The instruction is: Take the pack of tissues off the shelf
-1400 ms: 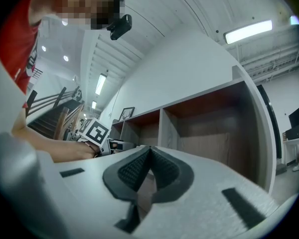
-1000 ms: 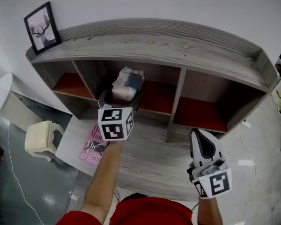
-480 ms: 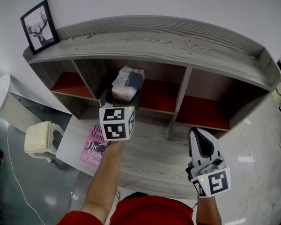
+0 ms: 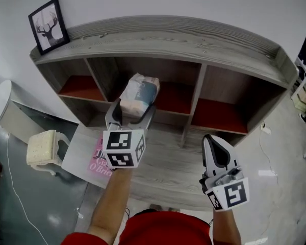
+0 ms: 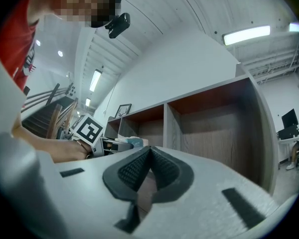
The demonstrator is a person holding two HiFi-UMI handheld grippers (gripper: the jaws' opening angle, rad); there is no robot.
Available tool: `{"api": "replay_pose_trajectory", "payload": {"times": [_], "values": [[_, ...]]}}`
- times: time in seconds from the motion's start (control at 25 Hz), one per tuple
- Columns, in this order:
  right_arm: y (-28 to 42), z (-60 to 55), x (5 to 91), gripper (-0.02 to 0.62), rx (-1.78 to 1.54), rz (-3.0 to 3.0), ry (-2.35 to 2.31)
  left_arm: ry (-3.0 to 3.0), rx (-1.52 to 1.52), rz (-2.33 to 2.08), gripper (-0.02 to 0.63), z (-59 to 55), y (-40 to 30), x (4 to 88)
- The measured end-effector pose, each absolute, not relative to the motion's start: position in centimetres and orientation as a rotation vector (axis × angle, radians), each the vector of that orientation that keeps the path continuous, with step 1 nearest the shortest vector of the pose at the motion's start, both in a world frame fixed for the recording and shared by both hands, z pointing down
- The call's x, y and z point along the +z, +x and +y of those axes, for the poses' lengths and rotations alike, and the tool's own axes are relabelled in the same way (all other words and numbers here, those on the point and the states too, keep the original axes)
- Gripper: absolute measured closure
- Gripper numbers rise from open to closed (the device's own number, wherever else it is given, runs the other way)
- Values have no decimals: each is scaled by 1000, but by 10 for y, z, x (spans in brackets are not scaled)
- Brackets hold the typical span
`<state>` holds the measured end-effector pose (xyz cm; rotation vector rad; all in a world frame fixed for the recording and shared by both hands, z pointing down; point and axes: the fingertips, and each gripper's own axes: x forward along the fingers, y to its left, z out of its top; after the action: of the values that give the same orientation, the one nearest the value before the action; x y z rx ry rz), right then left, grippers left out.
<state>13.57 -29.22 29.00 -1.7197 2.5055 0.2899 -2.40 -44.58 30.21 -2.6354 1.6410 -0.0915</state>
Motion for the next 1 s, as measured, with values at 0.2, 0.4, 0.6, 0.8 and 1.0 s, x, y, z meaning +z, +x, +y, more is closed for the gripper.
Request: {"api": "replay_pose_trajectory", "payload": {"times": [0.2,0.4,0.6,0.8,1.0], "values": [[129,-282,283,591,309,2497,-1700,-2660,3,1598,190,-400,-26,292],[125,-272,281,591,300,2493,-1684,-2675,68,1584,190,-358,-27,290],[119,-265,285,591,278,2489,-1670,-2694,111,1590,190,-329,-30,295],[113,-261,294,591,263,2507,-1663,-2669,97,1612,190,-317,-36,301],[113,-261,295,591,272,2513,-1661,-2646,86,1641,190,-318,-42,303]]}}
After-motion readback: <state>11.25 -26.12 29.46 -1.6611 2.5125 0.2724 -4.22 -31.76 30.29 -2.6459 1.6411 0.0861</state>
